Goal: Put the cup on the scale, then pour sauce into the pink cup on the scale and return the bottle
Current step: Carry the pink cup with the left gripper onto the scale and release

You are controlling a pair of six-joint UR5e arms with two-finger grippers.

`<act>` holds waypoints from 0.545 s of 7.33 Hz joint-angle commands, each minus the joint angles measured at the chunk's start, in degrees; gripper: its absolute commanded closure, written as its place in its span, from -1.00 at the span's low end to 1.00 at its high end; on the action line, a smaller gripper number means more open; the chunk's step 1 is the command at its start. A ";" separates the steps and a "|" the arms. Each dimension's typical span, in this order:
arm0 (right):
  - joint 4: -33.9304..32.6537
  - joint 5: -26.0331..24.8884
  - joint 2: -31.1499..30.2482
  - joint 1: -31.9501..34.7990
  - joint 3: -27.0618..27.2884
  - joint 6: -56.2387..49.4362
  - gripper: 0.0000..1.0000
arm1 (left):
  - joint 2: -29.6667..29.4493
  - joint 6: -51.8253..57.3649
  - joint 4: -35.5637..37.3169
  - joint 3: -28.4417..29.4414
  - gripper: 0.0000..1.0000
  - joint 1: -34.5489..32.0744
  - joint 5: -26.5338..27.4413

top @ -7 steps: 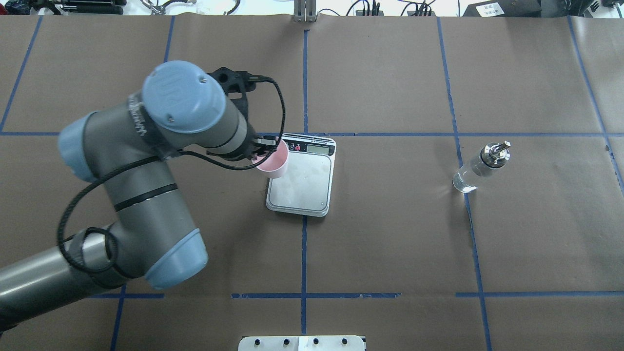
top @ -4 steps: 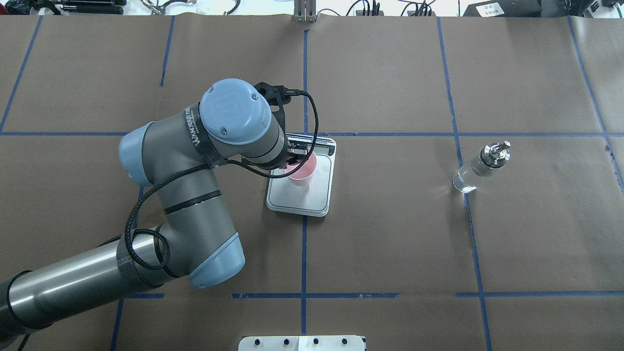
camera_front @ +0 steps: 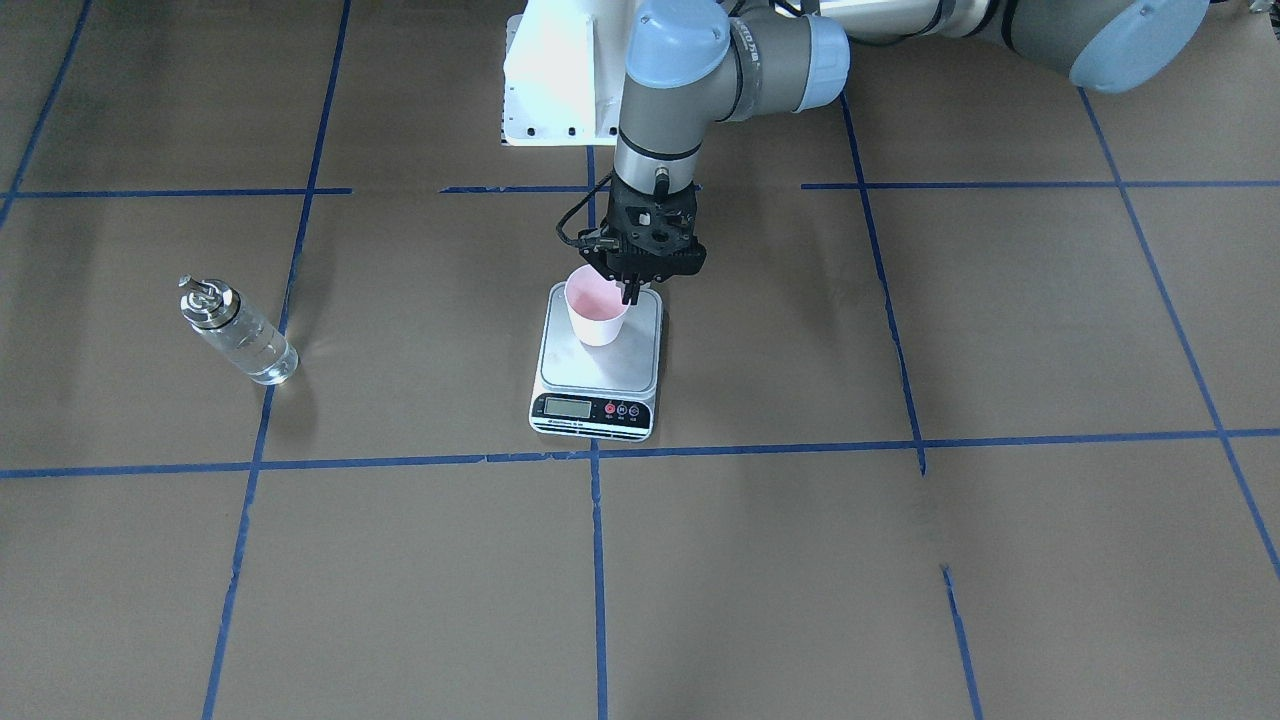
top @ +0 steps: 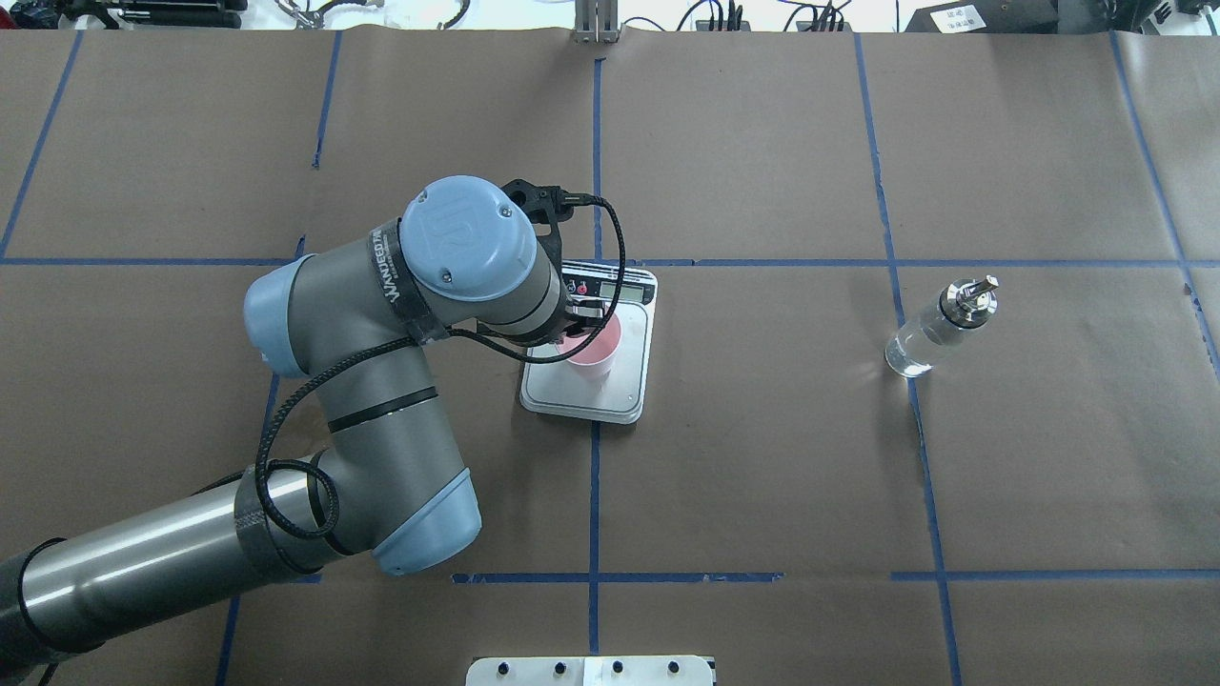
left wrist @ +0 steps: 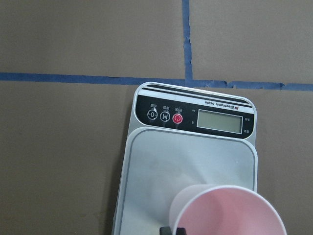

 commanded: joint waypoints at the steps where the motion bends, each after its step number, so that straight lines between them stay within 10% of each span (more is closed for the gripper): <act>1: -0.01 -0.03 0.00 0.00 -0.01 0.00 -1.00 | 0.03 0.03 -0.01 -0.08 0.14 0.04 0.00; 4: 0.07 0.06 0.09 0.00 0.25 -0.09 -1.00 | 0.12 0.73 0.52 -2.17 -1.00 -0.14 0.09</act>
